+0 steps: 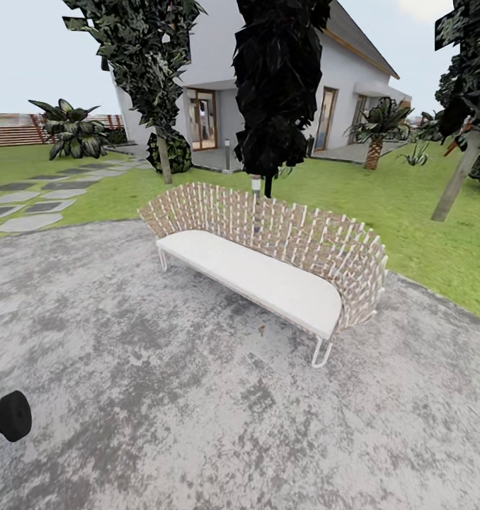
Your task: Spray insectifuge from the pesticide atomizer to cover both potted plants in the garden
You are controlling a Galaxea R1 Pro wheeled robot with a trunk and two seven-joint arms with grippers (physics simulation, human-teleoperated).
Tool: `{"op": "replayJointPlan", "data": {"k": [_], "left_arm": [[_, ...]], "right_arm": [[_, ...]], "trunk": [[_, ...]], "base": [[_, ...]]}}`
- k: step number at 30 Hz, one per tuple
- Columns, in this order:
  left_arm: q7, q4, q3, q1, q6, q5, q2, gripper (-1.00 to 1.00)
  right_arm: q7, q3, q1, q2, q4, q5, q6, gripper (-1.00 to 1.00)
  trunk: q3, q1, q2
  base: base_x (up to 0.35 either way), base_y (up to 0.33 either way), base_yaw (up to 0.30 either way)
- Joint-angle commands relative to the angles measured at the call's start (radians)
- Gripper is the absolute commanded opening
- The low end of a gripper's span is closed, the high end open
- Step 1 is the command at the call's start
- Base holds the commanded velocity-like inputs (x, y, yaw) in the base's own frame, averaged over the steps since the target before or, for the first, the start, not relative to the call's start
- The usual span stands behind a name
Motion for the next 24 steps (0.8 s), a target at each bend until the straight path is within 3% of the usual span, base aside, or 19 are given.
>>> {"op": "replayJointPlan", "data": {"k": [1,10,24], "left_arm": [[0.001,0.001,0.001,-0.001,-0.004,0.001,0.000,1.00],[0.001,0.001,0.001,-0.001,-0.004,0.001,0.000,1.00],[0.001,0.001,0.001,-0.001,-0.004,0.001,0.001,1.00]], "right_arm": [[0.000,0.000,0.000,0.000,0.001,0.000,-0.003,1.00],[-0.001,0.001,0.000,0.000,0.002,0.001,-0.003,1.00],[-0.001,0.002,0.000,0.000,0.004,0.001,-0.004,1.00]], "trunk": [[-0.001,0.000,0.000],[-0.001,0.000,0.000],[-0.001,0.000,0.000]], "base": [[0.337,0.083,0.000],[0.337,0.024,0.045],[0.337,0.000,0.254]]}}
